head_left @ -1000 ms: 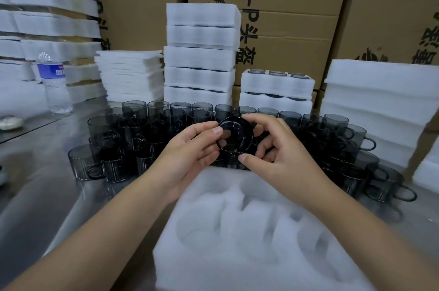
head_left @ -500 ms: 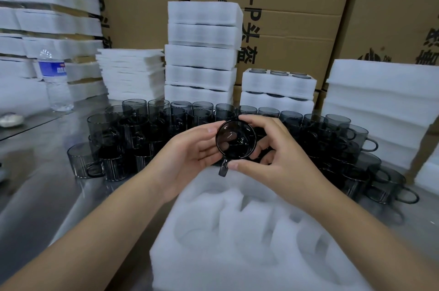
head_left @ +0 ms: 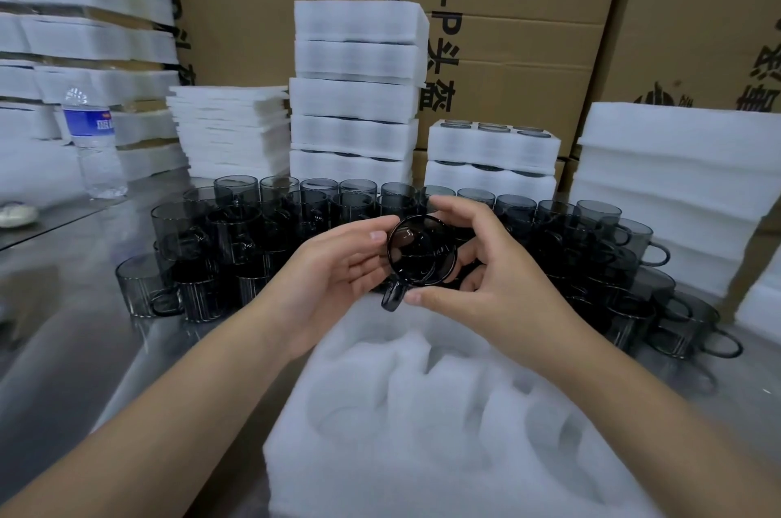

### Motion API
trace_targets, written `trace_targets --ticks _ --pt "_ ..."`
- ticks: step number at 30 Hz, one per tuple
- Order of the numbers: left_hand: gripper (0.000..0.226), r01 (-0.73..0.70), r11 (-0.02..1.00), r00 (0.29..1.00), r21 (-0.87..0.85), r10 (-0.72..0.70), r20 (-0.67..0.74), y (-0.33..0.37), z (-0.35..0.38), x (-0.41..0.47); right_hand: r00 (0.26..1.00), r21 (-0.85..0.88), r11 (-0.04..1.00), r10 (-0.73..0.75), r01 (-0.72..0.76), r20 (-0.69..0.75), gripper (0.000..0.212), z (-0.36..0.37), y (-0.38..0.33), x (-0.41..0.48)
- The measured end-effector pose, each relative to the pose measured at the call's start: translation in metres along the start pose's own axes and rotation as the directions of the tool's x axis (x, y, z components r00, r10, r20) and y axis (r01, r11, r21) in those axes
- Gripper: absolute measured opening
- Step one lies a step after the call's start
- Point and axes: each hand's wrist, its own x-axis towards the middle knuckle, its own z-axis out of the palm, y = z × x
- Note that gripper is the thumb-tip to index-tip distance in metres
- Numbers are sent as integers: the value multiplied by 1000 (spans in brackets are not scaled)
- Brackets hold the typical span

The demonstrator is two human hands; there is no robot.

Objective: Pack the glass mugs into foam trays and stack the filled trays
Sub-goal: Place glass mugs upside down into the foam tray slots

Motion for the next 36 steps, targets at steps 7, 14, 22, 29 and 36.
trace_targets --ticks 7,14,22,29,36 --pt "54 -20 999 999 45 18 40 0 1 -1 1000 -12 1000 16 -16 -13 78 1 -3 0" --pt "19 6 956 996 293 -31 82 16 -6 -5 994 100 990 94 -100 63 62 1 -4 -1" --pt "37 106 860 982 498 -171 85 26 -26 -11 946 89 971 193 -223 258 60 0 -4 -3" --pt "29 148 787 986 599 -166 -25 30 -29 -13 929 69 965 223 -253 294 49 2 -9 -4" --pt "40 186 749 980 635 -187 -67 31 -31 -11 935 -8 977 207 -214 288 56 3 -11 -5"
